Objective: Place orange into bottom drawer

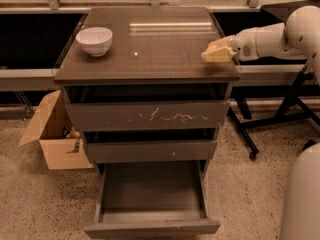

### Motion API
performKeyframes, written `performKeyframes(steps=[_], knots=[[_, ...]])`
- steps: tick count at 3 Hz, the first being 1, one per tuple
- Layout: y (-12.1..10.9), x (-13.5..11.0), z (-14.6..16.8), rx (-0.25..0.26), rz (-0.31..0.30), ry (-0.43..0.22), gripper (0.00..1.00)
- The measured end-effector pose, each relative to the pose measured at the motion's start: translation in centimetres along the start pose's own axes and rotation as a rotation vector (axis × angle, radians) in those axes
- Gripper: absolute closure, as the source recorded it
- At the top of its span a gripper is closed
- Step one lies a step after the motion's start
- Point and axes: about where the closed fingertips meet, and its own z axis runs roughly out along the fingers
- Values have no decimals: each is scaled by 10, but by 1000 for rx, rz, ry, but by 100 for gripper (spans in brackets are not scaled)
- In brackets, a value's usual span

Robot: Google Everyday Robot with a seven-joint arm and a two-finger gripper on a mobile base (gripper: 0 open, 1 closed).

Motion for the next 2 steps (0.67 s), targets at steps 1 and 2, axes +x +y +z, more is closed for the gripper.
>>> performKeyframes(steps=[1, 2], knots=[[64, -47, 1, -143, -142, -151, 100], [65, -45, 2, -146, -143, -149, 100]])
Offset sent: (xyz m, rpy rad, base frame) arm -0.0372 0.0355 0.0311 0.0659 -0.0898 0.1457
